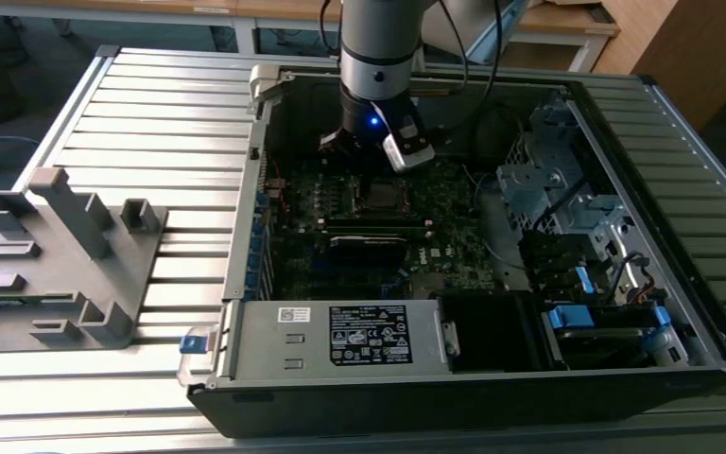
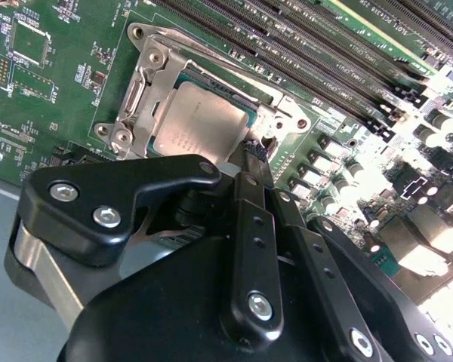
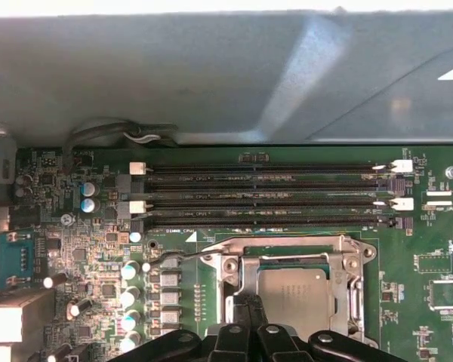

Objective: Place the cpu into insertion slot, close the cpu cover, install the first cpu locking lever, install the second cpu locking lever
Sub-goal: 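Close the cpu cover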

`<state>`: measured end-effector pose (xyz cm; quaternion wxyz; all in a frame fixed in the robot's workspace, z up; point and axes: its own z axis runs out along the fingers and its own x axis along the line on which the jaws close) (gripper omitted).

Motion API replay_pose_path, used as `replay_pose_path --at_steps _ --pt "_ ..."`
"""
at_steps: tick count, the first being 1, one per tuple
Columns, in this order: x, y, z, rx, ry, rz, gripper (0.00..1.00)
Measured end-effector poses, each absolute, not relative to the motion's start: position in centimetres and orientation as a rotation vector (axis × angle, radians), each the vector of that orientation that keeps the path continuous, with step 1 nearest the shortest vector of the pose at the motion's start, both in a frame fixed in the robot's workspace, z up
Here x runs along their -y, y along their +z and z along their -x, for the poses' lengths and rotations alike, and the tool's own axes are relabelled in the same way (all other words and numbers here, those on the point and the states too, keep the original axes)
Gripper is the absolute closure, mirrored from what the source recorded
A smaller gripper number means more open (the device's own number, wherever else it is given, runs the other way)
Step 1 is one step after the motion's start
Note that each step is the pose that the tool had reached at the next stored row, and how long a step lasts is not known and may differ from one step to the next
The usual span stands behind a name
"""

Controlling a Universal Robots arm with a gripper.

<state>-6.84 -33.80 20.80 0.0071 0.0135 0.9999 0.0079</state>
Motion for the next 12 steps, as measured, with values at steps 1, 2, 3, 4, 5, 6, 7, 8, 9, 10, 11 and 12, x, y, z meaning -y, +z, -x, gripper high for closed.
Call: replay_pose_path --at_steps 1,2,3,4,5,6,7,8,9,10,11,12 --pt "33.8 20.76 6.85 -3.127 0.025 -0.042 0.89" --pt "33.8 20.73 6.88 -3.127 0.025 -0.043 0.89" --pt "33.8 20.7 6.91 -3.127 0.025 -0.043 0.89" --pt "33.8 20.67 6.94 -3.127 0.025 -0.042 0.89" --pt "33.8 20.63 6.97 -3.127 0.025 -0.042 0.89" --pt "33.8 20.56 6.99 -3.127 0.025 -0.042 0.89" --pt "33.8 20.5 7.0 -3.127 0.025 -0.042 0.89" --pt "33.8 20.41 7.02 -3.127 0.025 -0.042 0.89" --pt "33.8 20.33 7.04 -3.127 0.025 -0.042 0.89" --pt "33.81 20.29 7.05 -3.127 0.025 -0.042 0.89" --pt "33.81 20.28 7.06 -3.127 0.024 -0.042 0.89" --pt "33.81 20.28 7.06 -3.127 0.024 -0.042 0.89"
